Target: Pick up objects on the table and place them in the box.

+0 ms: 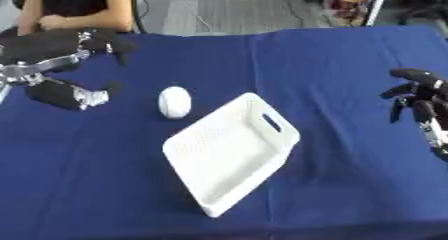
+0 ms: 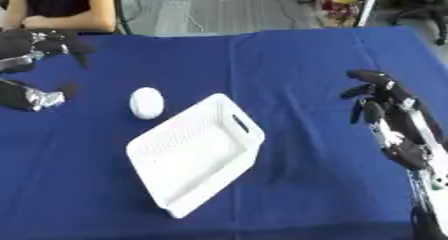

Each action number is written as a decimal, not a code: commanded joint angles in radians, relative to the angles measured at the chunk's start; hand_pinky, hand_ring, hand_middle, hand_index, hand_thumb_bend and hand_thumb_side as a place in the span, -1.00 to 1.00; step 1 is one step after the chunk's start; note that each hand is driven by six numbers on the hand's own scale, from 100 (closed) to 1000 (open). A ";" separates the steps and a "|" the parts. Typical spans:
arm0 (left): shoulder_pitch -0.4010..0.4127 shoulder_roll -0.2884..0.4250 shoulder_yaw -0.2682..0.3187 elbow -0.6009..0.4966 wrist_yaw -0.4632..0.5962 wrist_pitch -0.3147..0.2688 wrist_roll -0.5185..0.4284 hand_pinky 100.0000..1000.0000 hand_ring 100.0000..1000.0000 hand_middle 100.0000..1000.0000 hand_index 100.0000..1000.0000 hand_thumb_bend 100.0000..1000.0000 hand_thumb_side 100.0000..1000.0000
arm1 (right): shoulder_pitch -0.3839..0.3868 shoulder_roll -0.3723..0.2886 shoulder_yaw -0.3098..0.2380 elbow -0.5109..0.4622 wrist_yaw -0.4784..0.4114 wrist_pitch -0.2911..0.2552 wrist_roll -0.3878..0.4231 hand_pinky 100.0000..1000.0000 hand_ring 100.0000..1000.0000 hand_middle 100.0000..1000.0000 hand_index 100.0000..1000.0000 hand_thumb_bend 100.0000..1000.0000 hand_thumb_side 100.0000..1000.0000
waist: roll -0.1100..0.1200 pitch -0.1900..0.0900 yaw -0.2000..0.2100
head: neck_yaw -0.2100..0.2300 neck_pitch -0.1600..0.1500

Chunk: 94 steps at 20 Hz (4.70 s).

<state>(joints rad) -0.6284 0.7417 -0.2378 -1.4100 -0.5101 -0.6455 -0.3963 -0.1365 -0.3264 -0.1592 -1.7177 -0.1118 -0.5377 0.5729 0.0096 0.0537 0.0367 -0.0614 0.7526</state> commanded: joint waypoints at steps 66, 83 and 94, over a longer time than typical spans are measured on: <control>-0.145 -0.176 -0.084 0.139 0.056 -0.110 -0.134 0.87 0.57 0.33 0.97 1.00 0.38 | -0.011 -0.022 0.007 -0.002 -0.023 -0.063 0.074 -0.43 0.28 0.62 0.74 -1.00 0.05 | -0.020 0.001 -0.017 | 0.032 -0.011; -0.139 -0.240 -0.070 0.219 -0.046 0.000 0.006 0.83 0.53 0.34 0.87 1.00 0.37 | -0.011 -0.019 0.007 0.000 -0.026 -0.064 0.076 -0.44 0.28 0.62 0.75 -1.00 0.05 | -0.026 0.003 -0.016 | 0.035 -0.011; -0.135 -0.257 -0.074 0.247 -0.101 0.022 0.049 0.83 0.54 0.36 0.88 1.00 0.41 | -0.011 -0.019 0.008 0.000 -0.027 -0.063 0.077 -0.44 0.28 0.62 0.75 -1.00 0.06 | -0.025 0.003 -0.017 | 0.036 -0.011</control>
<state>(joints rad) -0.7491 0.4771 -0.3191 -1.1560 -0.6051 -0.6250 -0.3540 -0.1372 -0.3264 -0.1474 -1.7056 -0.1332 -0.5327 0.5779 -0.0152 0.0657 0.0206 -0.0342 0.7513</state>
